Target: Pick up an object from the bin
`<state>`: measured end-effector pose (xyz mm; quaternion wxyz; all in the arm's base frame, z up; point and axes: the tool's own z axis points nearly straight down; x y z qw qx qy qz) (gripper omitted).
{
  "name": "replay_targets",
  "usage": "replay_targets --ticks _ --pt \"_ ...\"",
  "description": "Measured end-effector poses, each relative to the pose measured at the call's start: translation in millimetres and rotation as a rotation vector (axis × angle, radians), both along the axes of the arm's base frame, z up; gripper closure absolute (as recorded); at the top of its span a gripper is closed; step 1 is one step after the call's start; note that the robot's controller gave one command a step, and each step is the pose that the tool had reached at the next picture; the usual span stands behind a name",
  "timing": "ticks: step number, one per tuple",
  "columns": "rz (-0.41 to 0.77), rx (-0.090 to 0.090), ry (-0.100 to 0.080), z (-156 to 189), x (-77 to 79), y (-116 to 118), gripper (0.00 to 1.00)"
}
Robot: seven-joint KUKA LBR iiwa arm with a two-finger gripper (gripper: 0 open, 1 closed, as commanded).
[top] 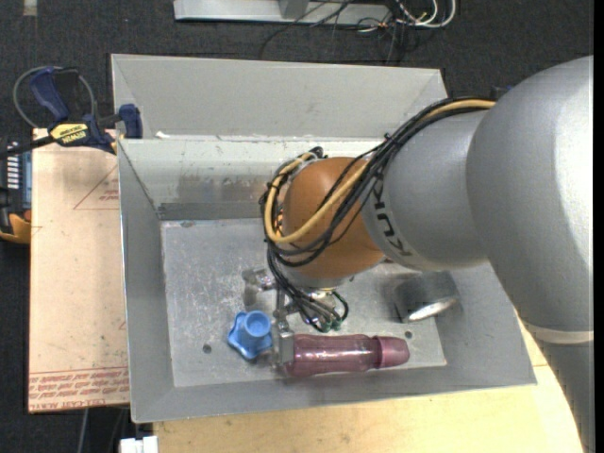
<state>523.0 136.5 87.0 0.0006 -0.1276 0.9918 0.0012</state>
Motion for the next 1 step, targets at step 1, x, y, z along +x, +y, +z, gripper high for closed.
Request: replay_targets --ticks 1 --pt "-0.061 0.004 -0.019 -14.7 -33.9 20.2 0.0"
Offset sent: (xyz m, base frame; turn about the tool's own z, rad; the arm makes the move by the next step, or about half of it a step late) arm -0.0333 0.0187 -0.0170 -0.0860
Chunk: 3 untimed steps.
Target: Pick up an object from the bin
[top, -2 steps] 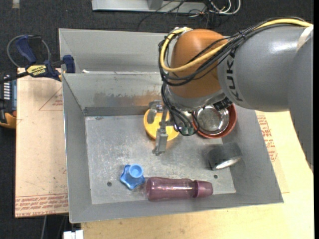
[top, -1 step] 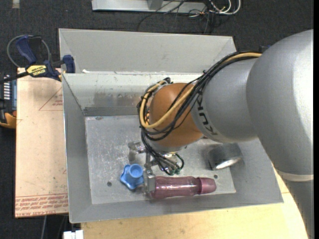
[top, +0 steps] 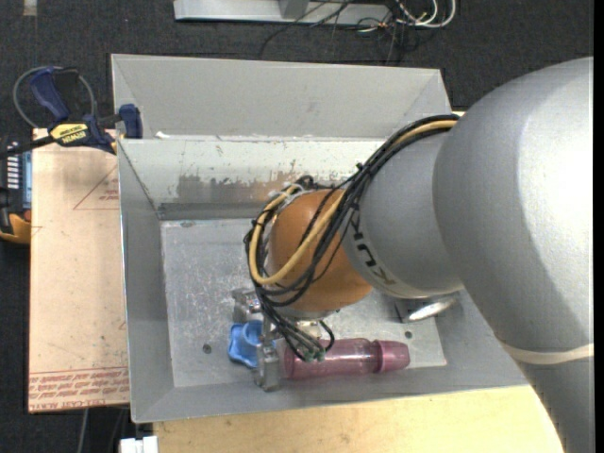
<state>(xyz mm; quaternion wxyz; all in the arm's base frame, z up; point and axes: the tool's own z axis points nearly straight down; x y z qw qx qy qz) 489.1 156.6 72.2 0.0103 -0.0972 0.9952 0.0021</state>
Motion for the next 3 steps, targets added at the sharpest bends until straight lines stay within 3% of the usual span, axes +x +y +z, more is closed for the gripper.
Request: replay_targets --ticks 1,2,3 --pt "0.144 -0.001 0.007 0 4.3 0 0.0" --pt "-0.033 0.002 -0.001 -2 12.5 -23 0.0" --pt "0.037 0.003 0.002 -2 10.2 -22 1.0"
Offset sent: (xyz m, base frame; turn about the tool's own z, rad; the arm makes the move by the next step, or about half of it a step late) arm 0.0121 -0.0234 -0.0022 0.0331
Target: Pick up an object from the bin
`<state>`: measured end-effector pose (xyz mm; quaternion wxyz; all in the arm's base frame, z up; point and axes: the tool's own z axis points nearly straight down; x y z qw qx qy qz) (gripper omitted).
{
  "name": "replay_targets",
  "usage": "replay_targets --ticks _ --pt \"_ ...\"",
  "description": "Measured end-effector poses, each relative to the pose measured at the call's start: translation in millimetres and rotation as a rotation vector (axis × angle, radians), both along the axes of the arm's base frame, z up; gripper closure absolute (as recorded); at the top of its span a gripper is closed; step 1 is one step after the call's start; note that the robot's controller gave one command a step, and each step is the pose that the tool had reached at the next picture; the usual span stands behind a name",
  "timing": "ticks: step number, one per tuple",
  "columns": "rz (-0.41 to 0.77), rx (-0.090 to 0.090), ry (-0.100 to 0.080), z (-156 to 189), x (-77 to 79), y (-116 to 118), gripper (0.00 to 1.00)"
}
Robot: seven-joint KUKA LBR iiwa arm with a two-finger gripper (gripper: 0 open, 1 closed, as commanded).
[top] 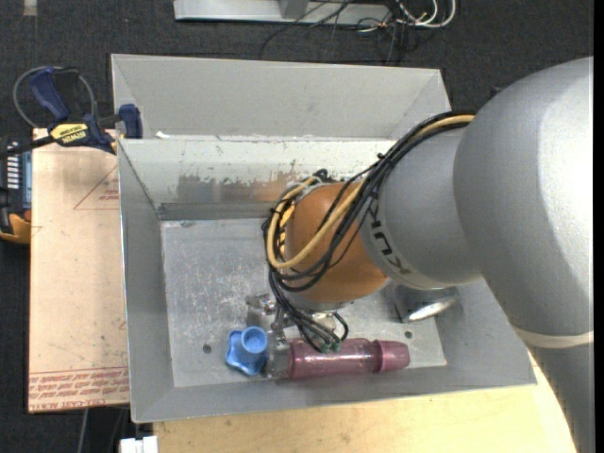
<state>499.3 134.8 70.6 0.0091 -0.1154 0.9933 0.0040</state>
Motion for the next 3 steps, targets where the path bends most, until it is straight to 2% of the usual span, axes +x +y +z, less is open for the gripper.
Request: replay_targets --ticks 1,2,3 --pt "0.006 0.0 0.001 0 -0.4 0 1.0" --pt "0.006 -0.002 0.012 36 -3.8 0 1.0" --pt "0.006 0.0 0.004 86 -1.3 0 1.0"
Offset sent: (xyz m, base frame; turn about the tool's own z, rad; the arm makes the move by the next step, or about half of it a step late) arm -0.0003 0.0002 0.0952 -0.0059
